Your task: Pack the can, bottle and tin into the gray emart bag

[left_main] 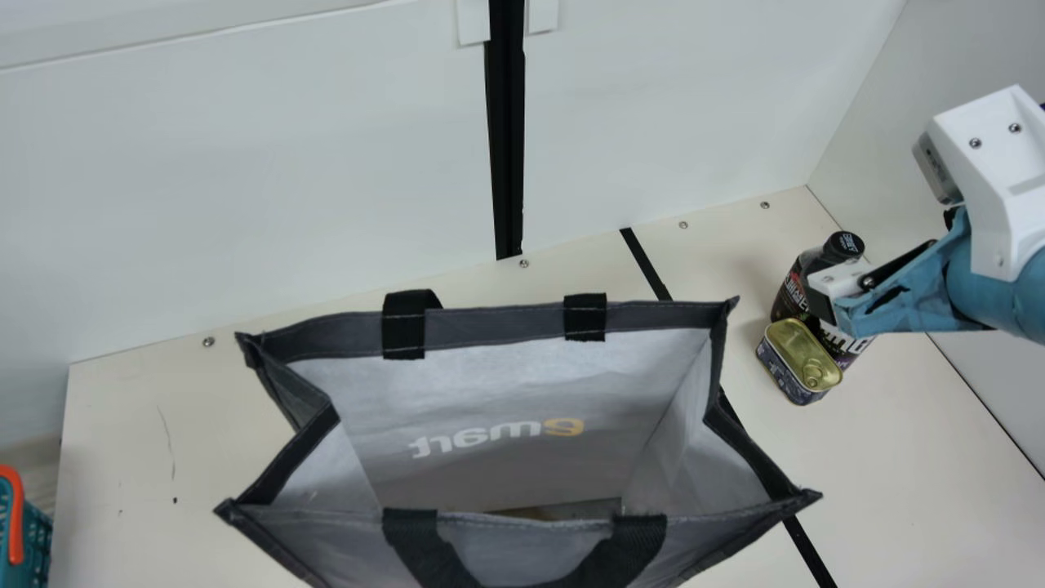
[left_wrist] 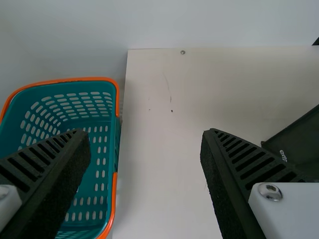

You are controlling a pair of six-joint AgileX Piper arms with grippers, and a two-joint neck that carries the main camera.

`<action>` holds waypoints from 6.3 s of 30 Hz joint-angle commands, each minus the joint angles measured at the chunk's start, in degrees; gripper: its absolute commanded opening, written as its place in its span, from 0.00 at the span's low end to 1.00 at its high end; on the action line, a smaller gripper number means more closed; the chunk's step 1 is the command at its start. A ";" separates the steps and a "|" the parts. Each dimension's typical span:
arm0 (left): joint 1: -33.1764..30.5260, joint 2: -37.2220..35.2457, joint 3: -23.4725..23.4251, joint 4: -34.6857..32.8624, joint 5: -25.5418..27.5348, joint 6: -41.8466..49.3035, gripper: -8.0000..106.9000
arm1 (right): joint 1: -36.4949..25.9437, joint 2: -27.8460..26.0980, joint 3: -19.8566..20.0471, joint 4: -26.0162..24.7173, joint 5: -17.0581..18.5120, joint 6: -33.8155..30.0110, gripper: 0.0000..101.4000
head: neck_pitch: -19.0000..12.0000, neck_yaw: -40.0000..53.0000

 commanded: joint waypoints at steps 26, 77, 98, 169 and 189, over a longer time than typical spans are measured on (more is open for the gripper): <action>0.00 0.00 0.00 0.00 0.00 0.00 0.85 | 0.00 0.00 0.00 0.00 0.00 0.00 0.90 | -1.30 -0.14; -8.96 16.98 -19.06 -1.56 -4.31 6.43 0.85 | 0.00 0.00 0.00 0.00 0.00 0.00 0.90 | -1.30 -0.14; -18.78 25.46 -30.81 -0.37 -4.64 6.92 0.85 | 0.00 0.00 0.00 0.00 0.00 0.00 0.90 | -1.30 -0.14; -39.30 45.47 -53.73 -18.02 0.38 26.88 0.85 | 0.00 0.00 0.00 0.00 0.00 0.00 0.90 | -1.30 -0.14; -43.55 51.58 -57.02 -16.23 0.38 29.66 0.85 | 0.00 0.00 0.00 0.00 0.00 0.00 0.90 | -1.30 -0.14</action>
